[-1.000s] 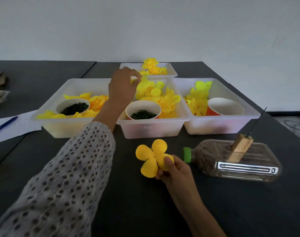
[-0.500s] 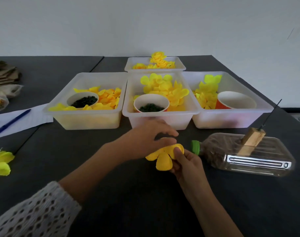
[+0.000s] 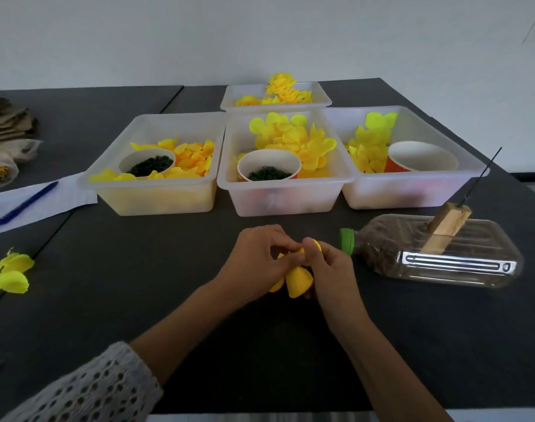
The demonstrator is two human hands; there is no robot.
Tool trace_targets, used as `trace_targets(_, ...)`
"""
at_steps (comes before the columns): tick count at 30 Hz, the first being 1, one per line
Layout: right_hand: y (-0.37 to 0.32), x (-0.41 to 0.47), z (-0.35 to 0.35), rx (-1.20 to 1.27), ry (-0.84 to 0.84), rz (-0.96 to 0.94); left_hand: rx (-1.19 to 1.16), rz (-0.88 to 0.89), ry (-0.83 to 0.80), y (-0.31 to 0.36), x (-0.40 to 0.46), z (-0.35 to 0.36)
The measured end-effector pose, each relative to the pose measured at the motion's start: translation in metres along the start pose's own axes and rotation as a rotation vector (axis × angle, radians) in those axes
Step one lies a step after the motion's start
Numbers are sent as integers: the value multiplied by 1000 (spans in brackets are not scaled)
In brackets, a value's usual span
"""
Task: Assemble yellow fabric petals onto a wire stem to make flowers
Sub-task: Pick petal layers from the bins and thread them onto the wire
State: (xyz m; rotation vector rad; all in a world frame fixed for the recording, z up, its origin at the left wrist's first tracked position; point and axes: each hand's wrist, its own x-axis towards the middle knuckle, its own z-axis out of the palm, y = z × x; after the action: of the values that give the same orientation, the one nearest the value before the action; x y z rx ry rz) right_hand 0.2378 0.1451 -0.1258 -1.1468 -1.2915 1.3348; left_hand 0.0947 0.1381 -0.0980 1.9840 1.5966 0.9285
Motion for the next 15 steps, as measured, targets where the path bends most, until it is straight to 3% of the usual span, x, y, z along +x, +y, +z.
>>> trace_targets(6, 5, 0, 5, -164, 11, -104, -34, -44, 199, 0, -22, 26)
trace_targets(15, 7, 1, 5, -331, -113, -186, -86, -113, 253, 1, -21, 29)
